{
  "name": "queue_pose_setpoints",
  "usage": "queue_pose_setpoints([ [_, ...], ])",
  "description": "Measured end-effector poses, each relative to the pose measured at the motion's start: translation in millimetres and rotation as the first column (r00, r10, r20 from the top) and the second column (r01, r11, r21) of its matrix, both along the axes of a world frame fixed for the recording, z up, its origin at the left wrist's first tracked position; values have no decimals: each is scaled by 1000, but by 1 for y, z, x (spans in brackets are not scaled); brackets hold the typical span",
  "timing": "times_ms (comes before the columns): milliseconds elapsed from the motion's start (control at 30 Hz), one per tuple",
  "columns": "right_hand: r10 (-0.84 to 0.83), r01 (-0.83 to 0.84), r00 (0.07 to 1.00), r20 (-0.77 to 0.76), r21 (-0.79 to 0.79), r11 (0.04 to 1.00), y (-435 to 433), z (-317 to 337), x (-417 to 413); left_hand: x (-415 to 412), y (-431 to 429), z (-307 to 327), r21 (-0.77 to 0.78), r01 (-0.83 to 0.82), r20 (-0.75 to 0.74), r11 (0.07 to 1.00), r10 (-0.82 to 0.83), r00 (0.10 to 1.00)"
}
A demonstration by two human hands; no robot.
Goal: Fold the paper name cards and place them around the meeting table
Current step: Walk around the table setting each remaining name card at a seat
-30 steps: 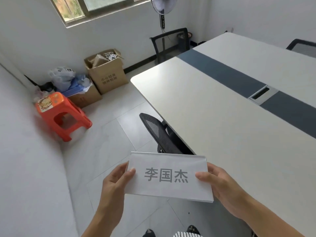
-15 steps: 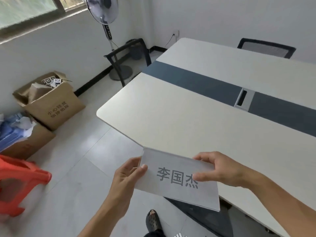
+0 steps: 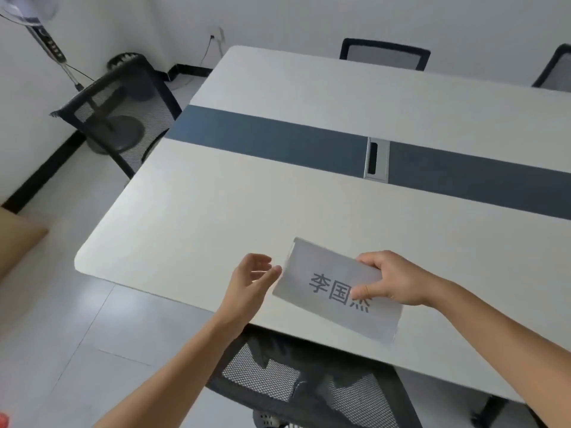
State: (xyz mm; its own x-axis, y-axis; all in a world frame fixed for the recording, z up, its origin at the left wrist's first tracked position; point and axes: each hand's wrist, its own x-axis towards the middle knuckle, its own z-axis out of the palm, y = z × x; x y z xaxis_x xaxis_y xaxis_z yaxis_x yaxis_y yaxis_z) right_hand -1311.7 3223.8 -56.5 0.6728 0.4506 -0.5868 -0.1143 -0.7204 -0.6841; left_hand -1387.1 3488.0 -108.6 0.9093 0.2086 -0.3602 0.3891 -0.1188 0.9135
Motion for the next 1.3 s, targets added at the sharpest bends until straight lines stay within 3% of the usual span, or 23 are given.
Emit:
queue_pose_setpoints([
  [100, -39, 84, 969, 243, -179, 980, -9, -16, 50, 43, 9, -35, 294, 30, -109, 955, 3, 994],
  [267, -1, 216, 881, 473, -401, 890, -16, -64, 133, 94, 1, -96, 674, 260, -241, 691, -127, 962],
  [333, 5, 248, 860, 511, -426, 870, -14, -82, 159, 102, -3, -123, 743, 339, -303, 577, -162, 939],
  [433, 16, 276, 835, 550, -444, 852, -15, -105, 192, 98, -7, -161, 758, 427, -393, 493, -177, 902],
  [533, 40, 272, 817, 575, -446, 853, -17, -123, 220, 88, -10, -184, 809, 420, -374, 412, -190, 908],
  [767, 67, 249, 794, 604, -424, 871, -25, -151, 262, 85, -8, -197, 852, 375, -335, 365, -168, 927],
  [933, 149, 330, 643, 751, -447, 832, -19, -156, 237, 86, -9, -197, 848, 370, -330, 380, -169, 929],
  [1067, 204, 271, 691, 694, -510, 816, -16, -168, 218, 86, -9, -196, 845, 388, -347, 369, -174, 922],
  [1300, 229, 241, 690, 686, -517, 822, -23, -166, 251, 87, -9, -196, 851, 378, -336, 365, -176, 925],
])
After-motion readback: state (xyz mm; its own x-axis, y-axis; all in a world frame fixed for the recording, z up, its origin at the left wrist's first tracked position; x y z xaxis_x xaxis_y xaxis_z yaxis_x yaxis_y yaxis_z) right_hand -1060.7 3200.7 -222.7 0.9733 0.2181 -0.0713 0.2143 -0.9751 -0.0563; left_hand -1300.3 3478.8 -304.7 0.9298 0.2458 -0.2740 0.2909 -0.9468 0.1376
